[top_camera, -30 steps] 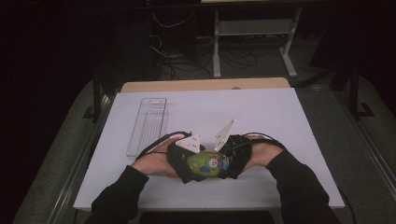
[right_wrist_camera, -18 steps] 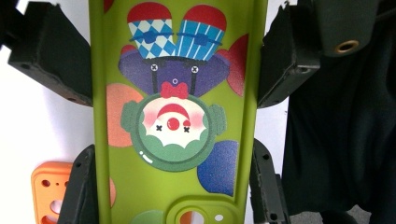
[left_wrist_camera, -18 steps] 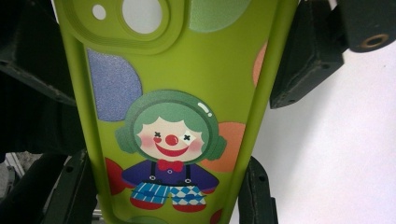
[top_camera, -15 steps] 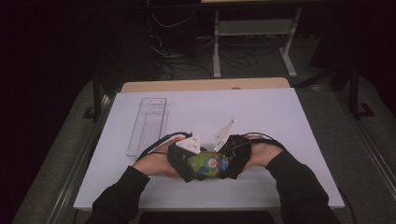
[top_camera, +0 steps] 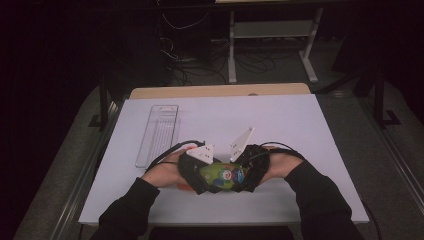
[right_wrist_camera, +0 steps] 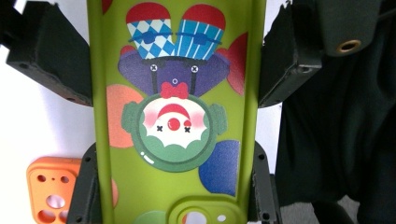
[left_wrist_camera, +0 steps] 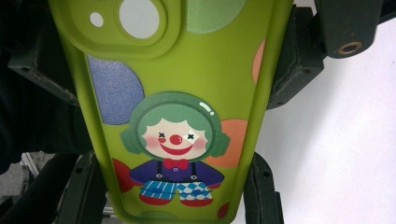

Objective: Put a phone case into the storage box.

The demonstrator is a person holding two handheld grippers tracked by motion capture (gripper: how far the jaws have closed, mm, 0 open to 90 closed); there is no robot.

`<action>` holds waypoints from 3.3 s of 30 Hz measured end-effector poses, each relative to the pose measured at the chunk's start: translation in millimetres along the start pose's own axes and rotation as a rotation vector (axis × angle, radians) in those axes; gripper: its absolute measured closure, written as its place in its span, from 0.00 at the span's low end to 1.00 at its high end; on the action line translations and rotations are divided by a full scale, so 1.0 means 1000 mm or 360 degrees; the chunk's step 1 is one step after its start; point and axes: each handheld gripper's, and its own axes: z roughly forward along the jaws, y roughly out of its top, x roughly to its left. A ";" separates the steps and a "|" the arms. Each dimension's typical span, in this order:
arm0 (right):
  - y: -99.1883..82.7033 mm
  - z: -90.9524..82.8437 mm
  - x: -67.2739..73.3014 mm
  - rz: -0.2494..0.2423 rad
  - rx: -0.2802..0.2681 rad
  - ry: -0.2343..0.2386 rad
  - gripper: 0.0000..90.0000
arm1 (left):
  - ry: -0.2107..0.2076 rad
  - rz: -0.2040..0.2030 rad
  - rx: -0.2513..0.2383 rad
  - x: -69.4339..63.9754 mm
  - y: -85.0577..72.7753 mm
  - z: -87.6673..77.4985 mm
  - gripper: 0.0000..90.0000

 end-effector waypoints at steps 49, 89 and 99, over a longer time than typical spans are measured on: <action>-0.115 -0.028 0.023 0.0873 -0.0601 -0.0857 0.00 | 0.0627 -0.0452 -0.0109 0.031 -0.019 -0.052 0.16; -0.130 -0.010 0.032 0.0916 -0.0597 -0.0885 0.00 | 0.1050 -0.0661 -0.0155 0.071 -0.028 -0.129 0.16; -0.127 -0.011 0.030 0.0929 -0.0626 -0.0901 0.00 | 0.1110 -0.0759 -0.0255 0.060 -0.030 -0.122 0.16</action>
